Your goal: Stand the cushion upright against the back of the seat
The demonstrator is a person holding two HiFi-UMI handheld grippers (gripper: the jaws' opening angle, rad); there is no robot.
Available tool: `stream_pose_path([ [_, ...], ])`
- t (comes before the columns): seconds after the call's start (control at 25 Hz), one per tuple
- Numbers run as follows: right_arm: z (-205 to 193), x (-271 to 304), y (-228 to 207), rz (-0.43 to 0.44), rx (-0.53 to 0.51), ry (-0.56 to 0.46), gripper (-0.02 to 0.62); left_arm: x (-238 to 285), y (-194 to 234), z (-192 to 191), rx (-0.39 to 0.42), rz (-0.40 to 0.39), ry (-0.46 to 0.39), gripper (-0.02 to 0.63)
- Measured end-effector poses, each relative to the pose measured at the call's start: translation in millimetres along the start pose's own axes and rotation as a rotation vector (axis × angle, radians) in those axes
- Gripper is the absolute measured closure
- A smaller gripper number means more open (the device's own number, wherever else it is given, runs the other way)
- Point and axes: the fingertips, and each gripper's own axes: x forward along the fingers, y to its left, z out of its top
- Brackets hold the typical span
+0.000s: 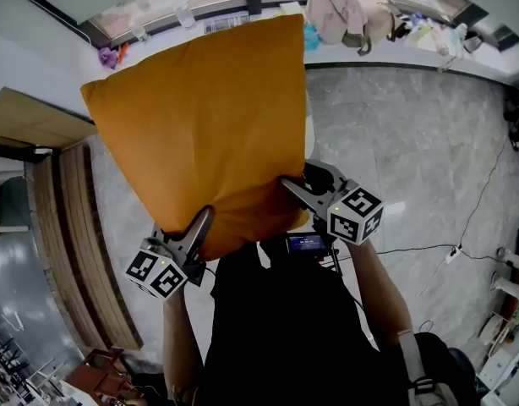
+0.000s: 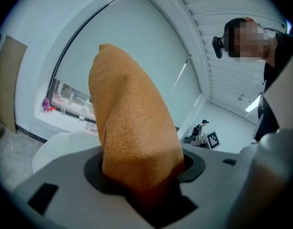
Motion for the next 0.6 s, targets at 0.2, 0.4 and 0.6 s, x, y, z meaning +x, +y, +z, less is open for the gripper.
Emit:
stream_pose_path([
  [0.2, -5, 14, -1, -0.018, -0.006, 0.025, 0.423, 5, 21, -5, -0.027, 0.009, 0.015, 0.324],
  [0.4, -8, 33, -4, -0.053, -0.01, 0.061, 0.445, 12, 48, -12, -0.075, -0.013, 0.032, 0.307],
  [0.6, -11, 62, -8, -0.106, -0.01, 0.079, 0.451, 19, 86, -15, -0.116, -0.042, 0.054, 0.298],
])
